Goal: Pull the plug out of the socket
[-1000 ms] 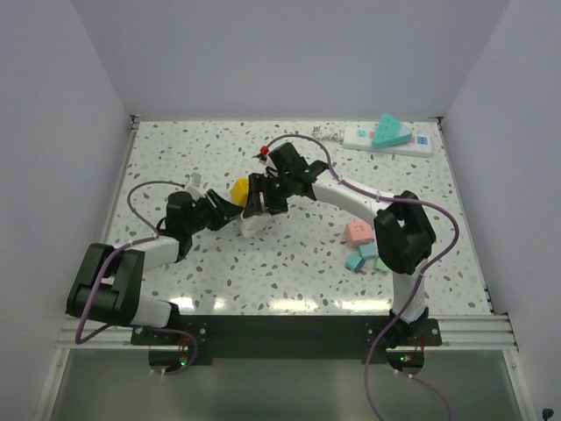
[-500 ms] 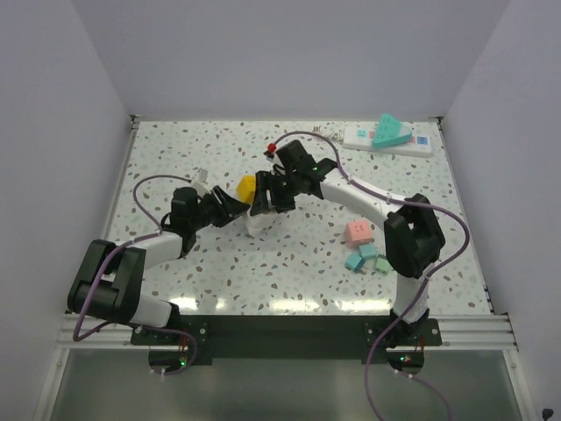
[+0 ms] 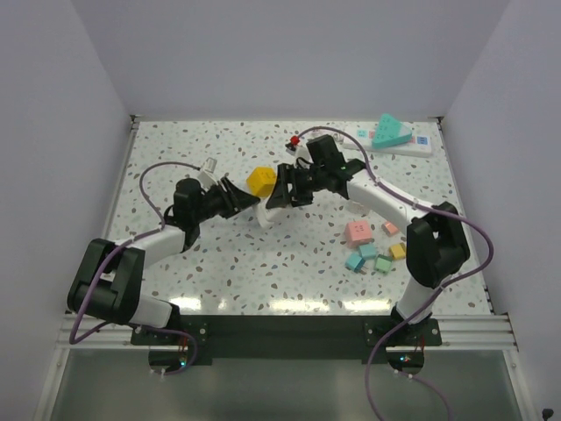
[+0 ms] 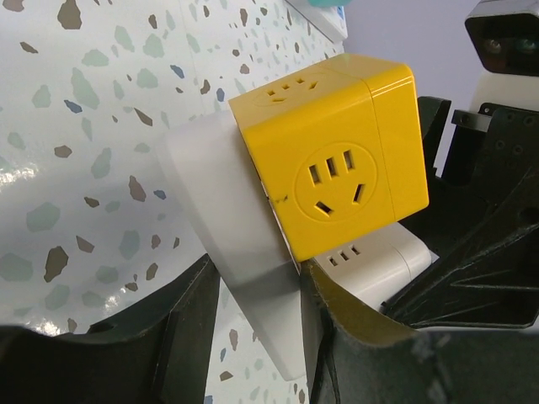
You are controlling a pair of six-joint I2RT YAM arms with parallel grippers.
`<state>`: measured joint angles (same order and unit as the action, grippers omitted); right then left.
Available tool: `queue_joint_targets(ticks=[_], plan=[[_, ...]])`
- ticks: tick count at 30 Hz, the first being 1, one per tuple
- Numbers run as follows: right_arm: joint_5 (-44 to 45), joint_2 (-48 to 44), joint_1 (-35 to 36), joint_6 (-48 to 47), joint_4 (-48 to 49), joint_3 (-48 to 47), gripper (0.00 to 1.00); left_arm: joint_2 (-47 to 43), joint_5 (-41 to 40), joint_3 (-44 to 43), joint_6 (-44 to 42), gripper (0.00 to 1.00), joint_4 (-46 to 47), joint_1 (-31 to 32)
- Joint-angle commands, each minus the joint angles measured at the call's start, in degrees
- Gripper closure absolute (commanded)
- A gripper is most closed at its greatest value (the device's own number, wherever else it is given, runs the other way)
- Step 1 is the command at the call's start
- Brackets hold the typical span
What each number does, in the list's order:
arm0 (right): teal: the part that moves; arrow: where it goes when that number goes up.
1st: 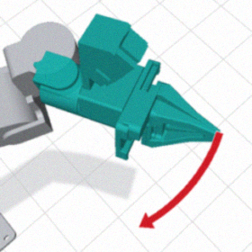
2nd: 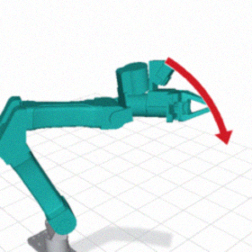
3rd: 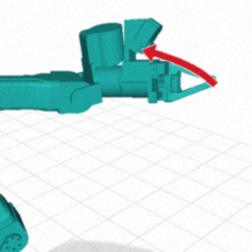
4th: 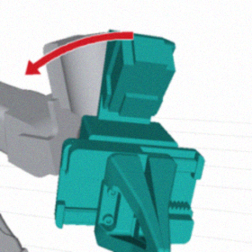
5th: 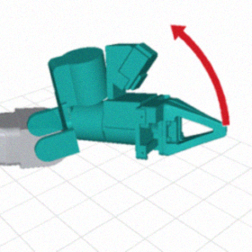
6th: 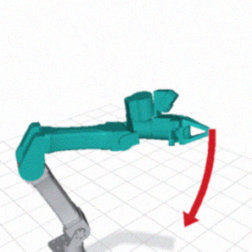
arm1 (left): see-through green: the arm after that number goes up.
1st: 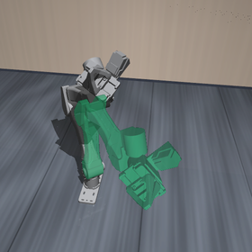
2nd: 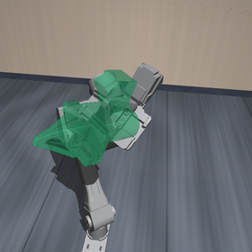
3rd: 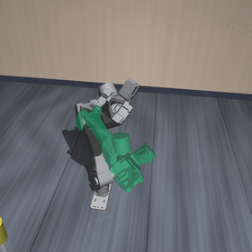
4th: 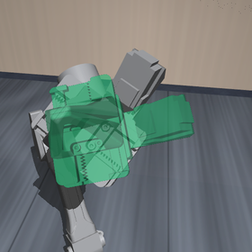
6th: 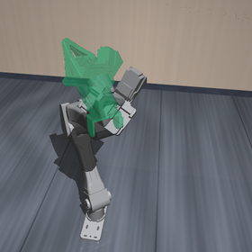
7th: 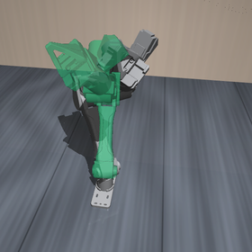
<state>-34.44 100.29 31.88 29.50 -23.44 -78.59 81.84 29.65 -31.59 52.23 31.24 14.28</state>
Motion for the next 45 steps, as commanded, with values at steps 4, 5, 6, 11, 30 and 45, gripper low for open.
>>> queue_joint_targets(ticks=[4,5,6,11,30,45], plan=[[-3.2,-11.5,-4.8,-3.4,-3.2,-1.1,1.00,2.9,-13.3,0.2,-9.7,1.00,-11.3,-4.0],[-2.9,-12.4,-4.8,-3.0,-2.8,-0.7,1.00,3.0,-13.3,0.1,-9.6,1.00,-11.3,-4.0],[-2.6,-12.6,-4.9,-3.4,-3.6,-0.8,1.00,3.1,-13.4,0.1,-9.4,1.00,-11.3,-4.0],[1.3,-16.3,-6.5,-2.6,-3.8,0.8,1.00,3.2,-13.7,0.6,-9.5,1.00,-11.8,-4.0],[-1.0,-8.3,-5.9,1.5,5.6,2.6,1.00,-3.0,-10.7,-4.8,-0.5,0.54,-7.8,3.6],[3.5,-6.5,-2.0,-0.1,4.2,-0.2,1.00,-1.3,-12.3,-9.8,5.3,0.30,-15.7,8.0]])
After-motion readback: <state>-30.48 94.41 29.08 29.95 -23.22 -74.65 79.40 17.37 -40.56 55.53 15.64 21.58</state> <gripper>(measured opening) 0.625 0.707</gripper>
